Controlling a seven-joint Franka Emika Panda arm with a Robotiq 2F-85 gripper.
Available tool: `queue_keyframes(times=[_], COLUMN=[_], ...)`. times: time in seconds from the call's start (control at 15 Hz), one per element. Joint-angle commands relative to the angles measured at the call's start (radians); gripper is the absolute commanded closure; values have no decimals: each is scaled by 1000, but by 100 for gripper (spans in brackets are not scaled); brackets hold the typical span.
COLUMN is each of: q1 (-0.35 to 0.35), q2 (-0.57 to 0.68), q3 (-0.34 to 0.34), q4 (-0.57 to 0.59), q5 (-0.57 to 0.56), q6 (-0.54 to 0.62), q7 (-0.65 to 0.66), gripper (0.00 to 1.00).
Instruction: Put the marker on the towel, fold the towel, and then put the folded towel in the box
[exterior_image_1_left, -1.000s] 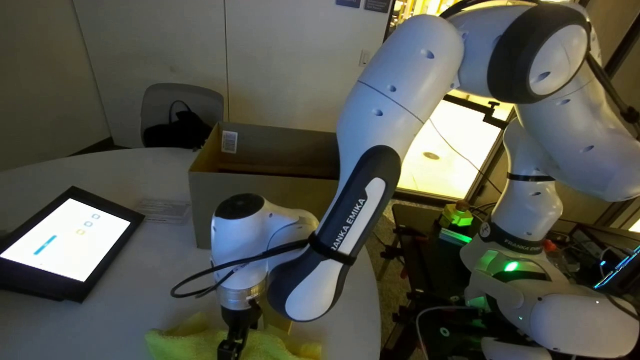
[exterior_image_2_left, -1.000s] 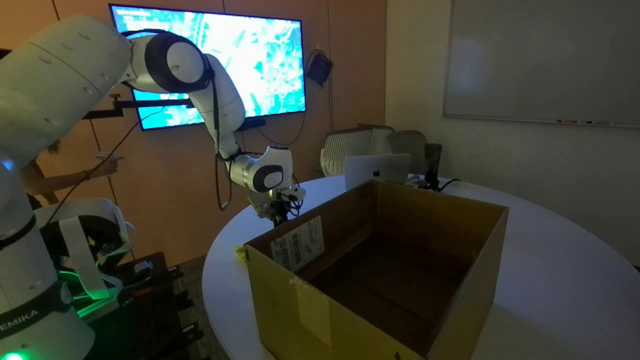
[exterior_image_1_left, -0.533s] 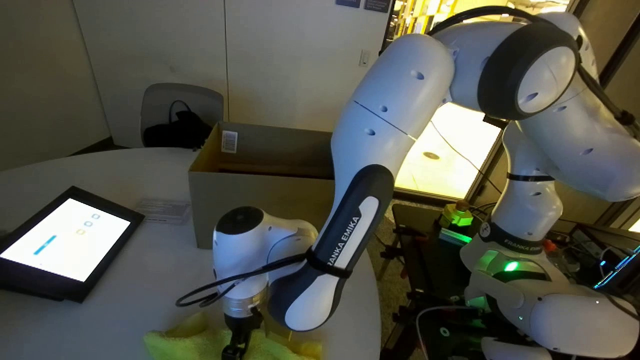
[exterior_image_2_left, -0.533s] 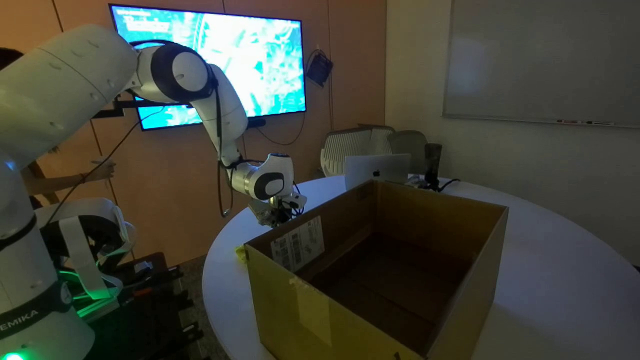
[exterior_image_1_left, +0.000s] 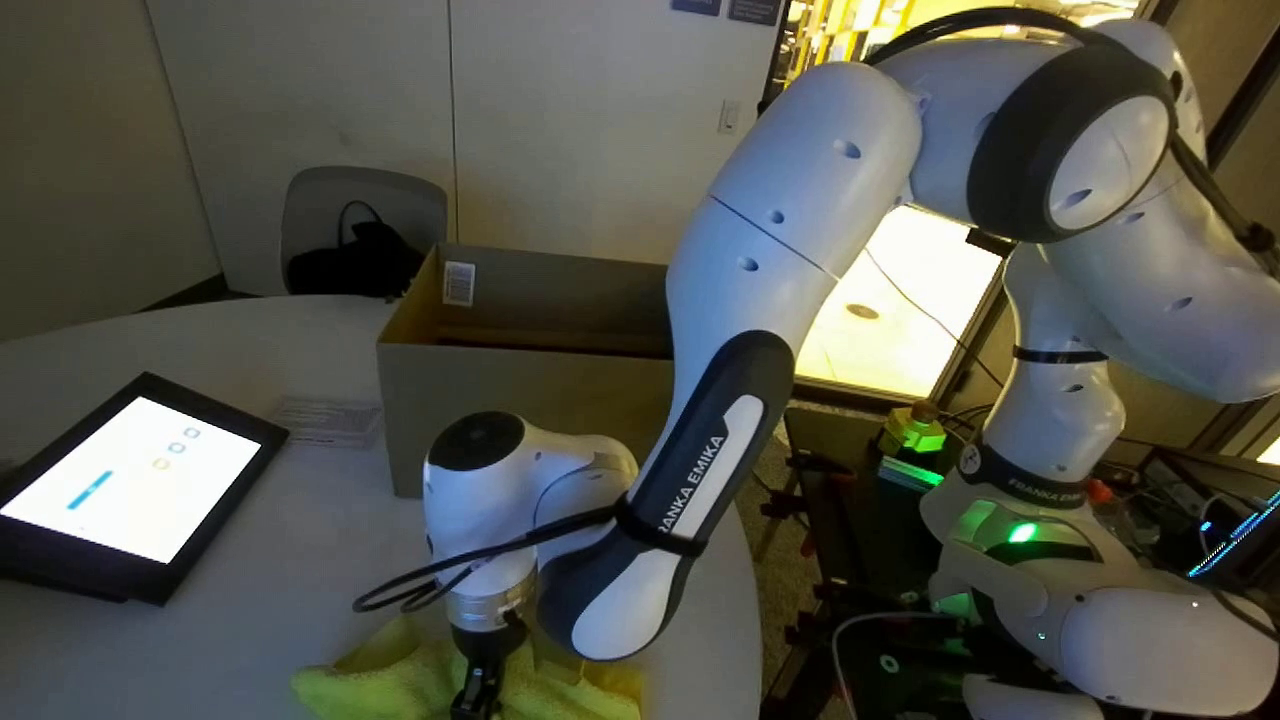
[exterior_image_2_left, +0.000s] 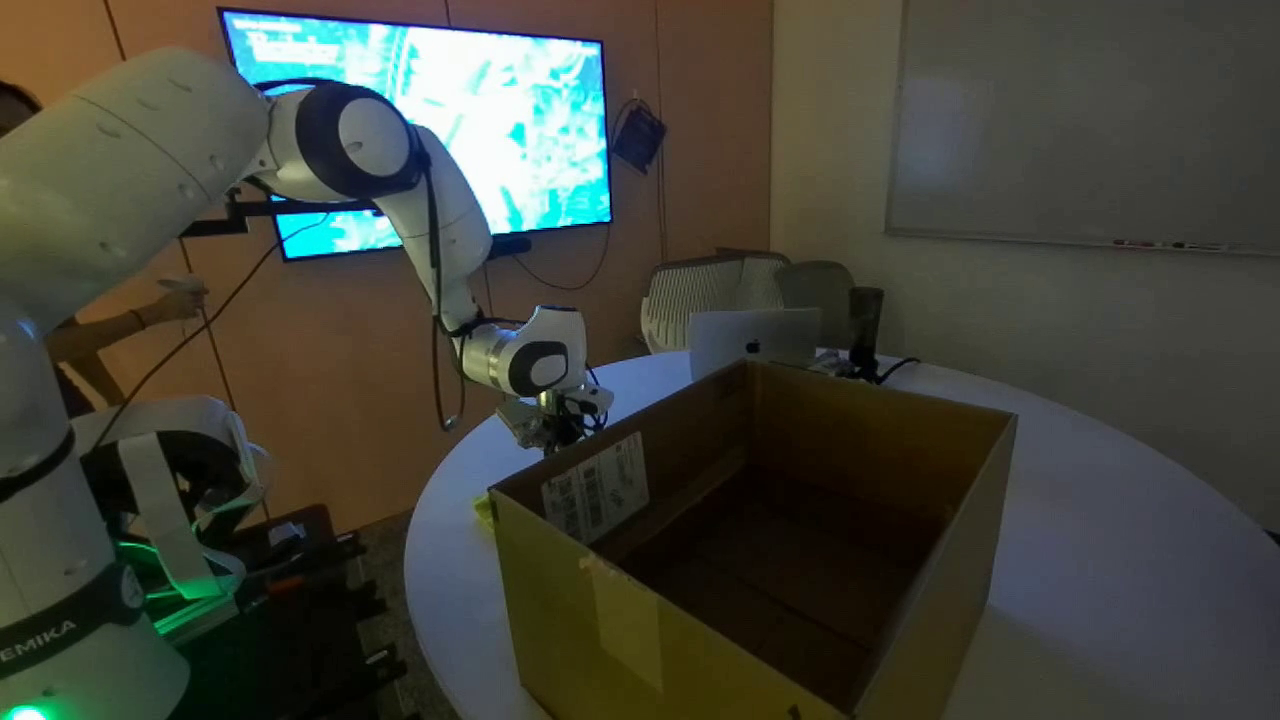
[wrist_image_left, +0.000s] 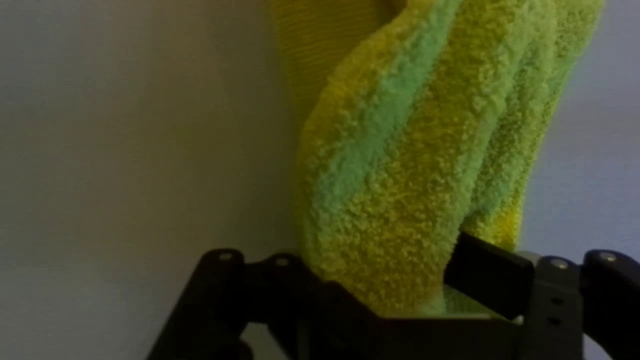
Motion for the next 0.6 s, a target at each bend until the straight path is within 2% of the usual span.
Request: queue_keyframes(times=[0.0,0.13,0.27,0.33,0.53], q1=[13,16,19,15,7], q2=[-88,-155,-234,-270,-388], q3=[-20,-30,-44,-46,-68], q4=[-65,-111,-167,-191,-263], q5=[-26,-38,-59,-66,-98], q6=[-46,-59,-65,-67,-59], q7=[15,17,22,20,39], gripper=[90,100,96,99,97])
